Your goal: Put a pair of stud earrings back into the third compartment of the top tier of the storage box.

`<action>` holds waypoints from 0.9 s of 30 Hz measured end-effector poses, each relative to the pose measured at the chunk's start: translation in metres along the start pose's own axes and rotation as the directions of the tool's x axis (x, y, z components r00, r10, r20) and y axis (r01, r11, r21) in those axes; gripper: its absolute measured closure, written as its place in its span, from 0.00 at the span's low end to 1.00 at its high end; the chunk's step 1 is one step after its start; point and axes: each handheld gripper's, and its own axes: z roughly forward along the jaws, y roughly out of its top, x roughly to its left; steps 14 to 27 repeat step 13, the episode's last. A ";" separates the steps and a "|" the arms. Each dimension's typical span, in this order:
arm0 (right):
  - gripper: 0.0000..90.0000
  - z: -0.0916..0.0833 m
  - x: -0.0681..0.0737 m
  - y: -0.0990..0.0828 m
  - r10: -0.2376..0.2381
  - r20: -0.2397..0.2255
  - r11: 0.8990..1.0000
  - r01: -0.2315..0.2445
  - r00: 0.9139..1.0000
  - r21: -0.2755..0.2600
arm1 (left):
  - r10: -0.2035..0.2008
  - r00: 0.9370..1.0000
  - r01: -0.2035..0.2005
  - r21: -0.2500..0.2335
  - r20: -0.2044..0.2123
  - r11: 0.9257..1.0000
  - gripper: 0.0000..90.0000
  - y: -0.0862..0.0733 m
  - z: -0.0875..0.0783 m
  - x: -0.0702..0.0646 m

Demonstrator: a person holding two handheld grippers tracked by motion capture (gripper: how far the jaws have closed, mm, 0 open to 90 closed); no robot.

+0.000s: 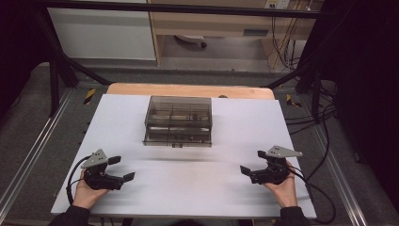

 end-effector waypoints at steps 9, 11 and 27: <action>0.01 -0.006 -0.011 -0.021 0.034 -0.002 0.999 -0.034 0.999 0.014 | 0.005 1.000 -0.005 0.009 0.002 1.000 0.06 0.000 0.001 -0.001; 0.01 -0.007 -0.011 -0.021 0.033 -0.002 0.999 -0.033 0.999 0.012 | 0.007 1.000 -0.007 0.012 0.002 1.000 0.06 0.000 0.001 -0.001; 0.01 -0.007 -0.011 -0.021 0.034 -0.006 0.999 -0.034 0.999 0.010 | 0.007 1.000 -0.007 0.012 0.002 1.000 0.06 0.000 0.001 -0.001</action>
